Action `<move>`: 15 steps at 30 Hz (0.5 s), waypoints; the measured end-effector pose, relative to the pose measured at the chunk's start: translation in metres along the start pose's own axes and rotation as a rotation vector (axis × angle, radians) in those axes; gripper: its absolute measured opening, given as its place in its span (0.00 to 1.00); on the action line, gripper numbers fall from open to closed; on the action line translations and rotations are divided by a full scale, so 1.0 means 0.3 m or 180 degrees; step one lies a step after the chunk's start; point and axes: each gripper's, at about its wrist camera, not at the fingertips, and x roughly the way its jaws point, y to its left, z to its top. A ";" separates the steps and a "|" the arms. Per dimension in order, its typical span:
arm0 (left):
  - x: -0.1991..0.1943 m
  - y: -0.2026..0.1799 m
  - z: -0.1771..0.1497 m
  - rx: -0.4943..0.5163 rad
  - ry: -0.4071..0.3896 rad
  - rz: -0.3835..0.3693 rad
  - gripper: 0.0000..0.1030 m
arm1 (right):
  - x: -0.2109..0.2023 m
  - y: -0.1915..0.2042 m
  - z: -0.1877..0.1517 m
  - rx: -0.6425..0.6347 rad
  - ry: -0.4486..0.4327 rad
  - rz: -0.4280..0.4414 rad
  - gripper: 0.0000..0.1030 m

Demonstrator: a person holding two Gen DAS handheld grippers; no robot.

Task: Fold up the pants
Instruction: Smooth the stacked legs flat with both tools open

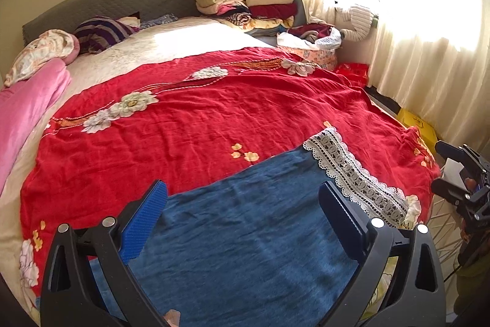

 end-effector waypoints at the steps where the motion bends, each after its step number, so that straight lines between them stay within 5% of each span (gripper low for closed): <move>1: 0.013 -0.009 0.005 0.0011 0.0020 -0.0016 0.96 | 0.006 -0.004 -0.006 0.0017 0.0018 0.0000 0.91; 15: 0.233 -0.067 0.071 0.0067 0.0319 -0.0330 0.96 | 0.111 -0.019 -0.108 0.0230 0.0394 0.0144 0.91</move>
